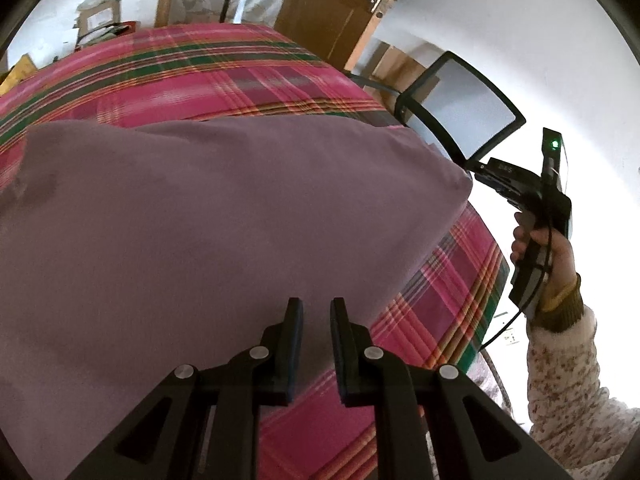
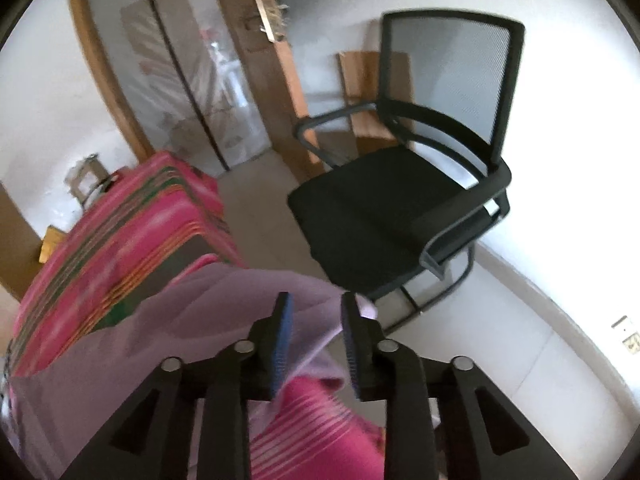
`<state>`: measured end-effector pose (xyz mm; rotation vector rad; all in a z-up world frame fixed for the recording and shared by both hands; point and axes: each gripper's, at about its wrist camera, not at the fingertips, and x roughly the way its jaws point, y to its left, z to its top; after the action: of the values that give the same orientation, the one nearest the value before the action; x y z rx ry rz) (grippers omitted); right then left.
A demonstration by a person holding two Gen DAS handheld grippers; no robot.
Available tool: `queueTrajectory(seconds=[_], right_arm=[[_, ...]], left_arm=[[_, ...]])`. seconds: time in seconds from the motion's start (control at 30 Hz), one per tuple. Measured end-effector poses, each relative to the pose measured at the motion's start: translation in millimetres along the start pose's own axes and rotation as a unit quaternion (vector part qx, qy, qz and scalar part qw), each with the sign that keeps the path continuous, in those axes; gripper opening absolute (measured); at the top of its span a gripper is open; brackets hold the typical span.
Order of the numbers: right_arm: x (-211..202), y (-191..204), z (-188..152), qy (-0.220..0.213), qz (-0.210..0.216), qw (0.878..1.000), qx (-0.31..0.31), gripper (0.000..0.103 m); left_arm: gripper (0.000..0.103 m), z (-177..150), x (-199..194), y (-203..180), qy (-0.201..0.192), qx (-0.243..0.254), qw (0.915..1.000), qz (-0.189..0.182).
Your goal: Fold clothes
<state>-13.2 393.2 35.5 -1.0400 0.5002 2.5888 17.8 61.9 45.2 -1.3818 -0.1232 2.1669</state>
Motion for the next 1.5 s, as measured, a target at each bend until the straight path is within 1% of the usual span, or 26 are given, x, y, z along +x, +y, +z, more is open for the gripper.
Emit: queueTrajectory(seconds=[0.07,0.13,0.23,0.33,0.43,0.5,0.53,0.63,0.77,0.87,0.93,1.0,1.1,1.23,1.37,1.43,1.5], right_arm=[[-11.8,19.5,-6.1,-0.014,0.007,0.999,-0.034,0.029],[-23.2,41.3,-13.3,-0.026,0.022,0.997,-0.068,0.029],[-40.0,77.4,-27.9,-0.04,0.061,0.99,-0.118,0.03],[-51.2,115.1,-45.5,-0.042,0.108,0.978,-0.175,0.031],[-58.5,154.9,-62.9,-0.041,0.161,0.959,-0.23,0.031],[-59.0,180.0,-71.1,-0.027,0.202,0.946,-0.254,0.031],[-59.0,191.6,-74.7,-0.022,0.217,0.939,-0.265,0.031],[-58.3,226.9,-88.9,-0.005,0.251,0.921,-0.299,0.031],[-56.5,270.4,-104.8,0.015,0.278,0.898,-0.34,0.031],[-61.2,294.1,-116.0,0.015,0.29,0.883,-0.368,0.031],[-63.7,308.9,-121.9,0.011,0.298,0.875,-0.381,0.031],[-60.3,322.3,-124.2,0.014,0.3,0.872,-0.386,0.031],[-54.4,333.2,-125.7,0.022,0.304,0.87,-0.387,0.031],[-47.6,339.5,-127.4,0.03,0.299,0.874,-0.383,0.031],[-38.4,342.3,-118.2,0.037,0.299,0.878,-0.371,0.031],[-31.8,344.6,-110.8,0.044,0.301,0.88,-0.365,0.031],[-25.3,348.7,-105.5,0.054,0.3,0.881,-0.362,0.031]], left_arm=[[0.014,-5.6,-10.4,1.2,-0.011,-0.001,0.9999,0.003],[0.014,-11.0,-21.7,3.4,-0.024,-0.003,0.9997,0.007],[0.014,-20.5,-43.3,13.7,-0.048,-0.016,0.9986,0.015],[0.014,-34.2,-69.5,34.3,-0.071,-0.041,0.996,0.037],[0.014,-48.8,-99.3,58.8,-0.099,-0.073,0.9904,0.064],[0.014,-60.8,-124.7,81.0,-0.121,-0.103,0.9835,0.087],[0.015,-67.7,-138.9,93.6,-0.136,-0.122,0.9781,0.1],[0.022,-85.0,-168.3,124.7,-0.165,-0.167,0.9628,0.133],[0.022,-107.6,-195.6,161.9,-0.178,-0.22,0.9421,0.179],[0.023,-115.6,-206.3,181.1,-0.183,-0.245,0.9319,0.194],[0.023,-117.0,-209.6,193.3,-0.184,-0.263,0.9267,0.196],[0.025,-118.1,-212.0,206.5,-0.184,-0.278,0.9233,0.191],[0.025,-110.9,-211.0,223.9,-0.18,-0.291,0.9209,0.186],[0.025,-98.7,-210.5,239.7,-0.172,-0.292,0.9169,0.211],[0.025,-85.3,-205.1,264.6,-0.156,-0.313,0.9145,0.203],[0.025,-80.7,-203.4,271.1,-0.152,-0.319,0.9152,0.193],[0.025,-74.9,-201.7,273.3,-0.152,-0.314,0.9185,0.186]])
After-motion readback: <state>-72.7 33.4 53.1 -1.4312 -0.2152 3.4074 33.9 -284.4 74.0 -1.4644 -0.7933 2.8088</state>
